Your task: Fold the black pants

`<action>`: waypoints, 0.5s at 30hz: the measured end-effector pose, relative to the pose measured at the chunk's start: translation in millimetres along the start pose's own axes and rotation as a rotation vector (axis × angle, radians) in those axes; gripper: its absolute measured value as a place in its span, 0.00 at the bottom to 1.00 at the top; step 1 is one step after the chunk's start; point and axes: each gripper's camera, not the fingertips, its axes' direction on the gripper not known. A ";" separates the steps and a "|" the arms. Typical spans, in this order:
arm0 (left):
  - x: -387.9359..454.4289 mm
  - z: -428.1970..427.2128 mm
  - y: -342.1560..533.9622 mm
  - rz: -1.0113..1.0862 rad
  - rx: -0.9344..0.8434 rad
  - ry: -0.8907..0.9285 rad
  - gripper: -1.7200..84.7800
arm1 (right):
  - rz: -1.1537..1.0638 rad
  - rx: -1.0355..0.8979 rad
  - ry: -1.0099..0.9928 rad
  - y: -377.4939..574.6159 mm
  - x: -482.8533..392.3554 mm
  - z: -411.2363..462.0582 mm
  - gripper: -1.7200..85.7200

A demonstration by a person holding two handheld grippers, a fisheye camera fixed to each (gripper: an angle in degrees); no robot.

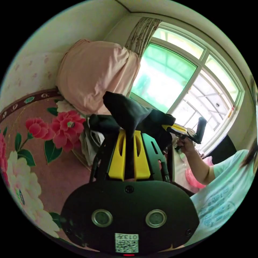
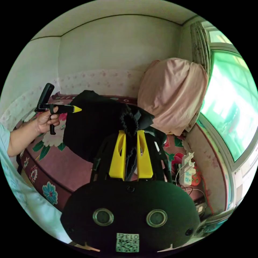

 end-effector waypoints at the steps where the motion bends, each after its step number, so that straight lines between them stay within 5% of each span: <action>1: -6.0 16.7 -30.0 0.009 -0.021 -0.011 0.07 | 0.027 -0.016 -0.011 -18.0 27.4 16.8 0.10; 5: -42.6 89.3 -91.4 -0.049 -0.176 0.002 0.08 | 0.140 -0.119 -0.002 -50.9 101.6 104.4 0.10; 10: -101.3 207.4 -84.6 -0.040 -0.505 -0.279 0.09 | 0.159 -0.445 0.020 -24.4 131.6 285.8 0.11; 15: -102.1 231.9 -26.4 0.073 -0.405 -0.408 0.09 | 0.205 -0.228 0.094 30.6 95.4 321.8 0.11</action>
